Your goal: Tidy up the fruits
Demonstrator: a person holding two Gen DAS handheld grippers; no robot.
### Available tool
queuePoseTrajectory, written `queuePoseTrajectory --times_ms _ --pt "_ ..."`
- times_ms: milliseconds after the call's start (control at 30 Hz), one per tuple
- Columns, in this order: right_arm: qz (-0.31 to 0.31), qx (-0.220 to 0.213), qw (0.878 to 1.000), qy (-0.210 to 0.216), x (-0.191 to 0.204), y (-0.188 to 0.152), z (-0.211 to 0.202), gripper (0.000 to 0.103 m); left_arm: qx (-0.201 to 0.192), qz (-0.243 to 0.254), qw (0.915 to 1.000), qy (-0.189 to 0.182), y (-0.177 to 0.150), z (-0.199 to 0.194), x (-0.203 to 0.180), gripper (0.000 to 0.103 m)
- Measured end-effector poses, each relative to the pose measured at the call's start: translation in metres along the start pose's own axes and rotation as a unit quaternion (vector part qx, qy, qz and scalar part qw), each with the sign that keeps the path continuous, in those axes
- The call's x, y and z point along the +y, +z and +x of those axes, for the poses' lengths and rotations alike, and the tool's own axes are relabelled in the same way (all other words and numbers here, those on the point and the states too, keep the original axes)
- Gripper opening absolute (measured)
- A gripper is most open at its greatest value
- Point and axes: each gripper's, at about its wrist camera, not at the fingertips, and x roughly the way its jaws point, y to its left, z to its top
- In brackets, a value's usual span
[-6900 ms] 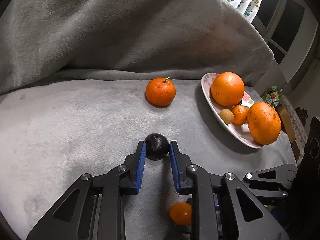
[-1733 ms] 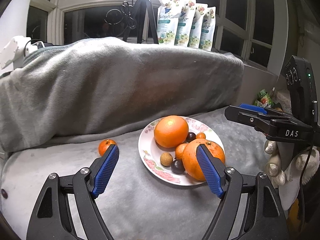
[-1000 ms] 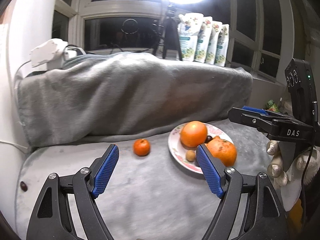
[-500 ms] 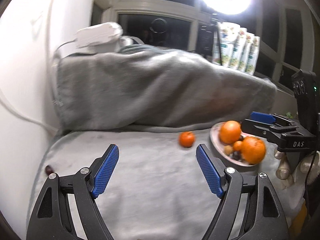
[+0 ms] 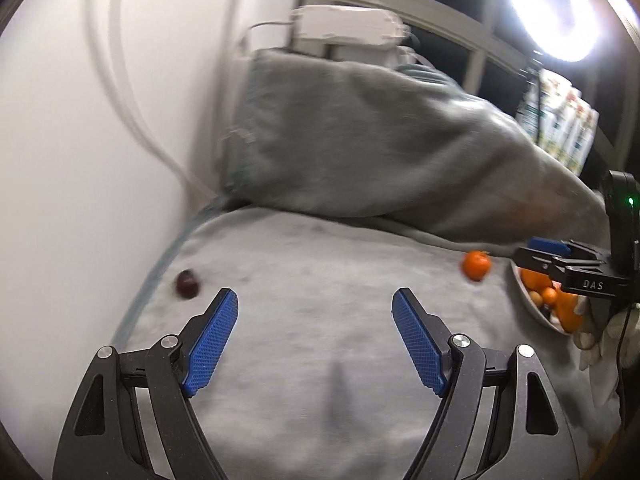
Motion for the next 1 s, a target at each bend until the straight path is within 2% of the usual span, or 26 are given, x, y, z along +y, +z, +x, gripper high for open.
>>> queuePoseTrajectory --times_ms 100,233,467,533,700,867,1000 --pt "0.001 0.018 1.0 -0.005 -0.002 0.004 0.012 0.075 0.001 -0.024 0.9995 0.02 -0.001 0.004 0.021 0.079" --pt "0.002 0.046 0.999 -0.005 -0.006 0.006 0.03 0.072 0.009 -0.027 0.9987 0.041 0.001 0.013 0.036 0.066" --pt "0.001 0.07 0.998 -0.003 -0.008 0.004 0.047 0.066 0.025 -0.015 0.9956 0.089 0.003 0.035 0.051 0.052" --pt "0.007 0.075 0.997 -0.006 -0.01 0.004 0.051 0.064 0.035 -0.007 0.9948 0.095 0.003 0.042 0.052 0.041" --pt "0.02 0.071 0.997 -0.007 -0.012 0.002 0.05 0.061 0.048 0.0 0.9927 0.111 0.004 0.056 0.058 0.039" --pt "0.033 0.072 0.997 -0.005 -0.014 0.001 0.056 0.054 0.051 0.007 0.9923 0.112 0.004 0.063 0.058 0.035" --pt "0.035 0.068 0.997 -0.015 -0.011 0.001 0.06 0.053 0.055 0.005 0.9926 0.108 0.005 0.066 0.059 0.034"
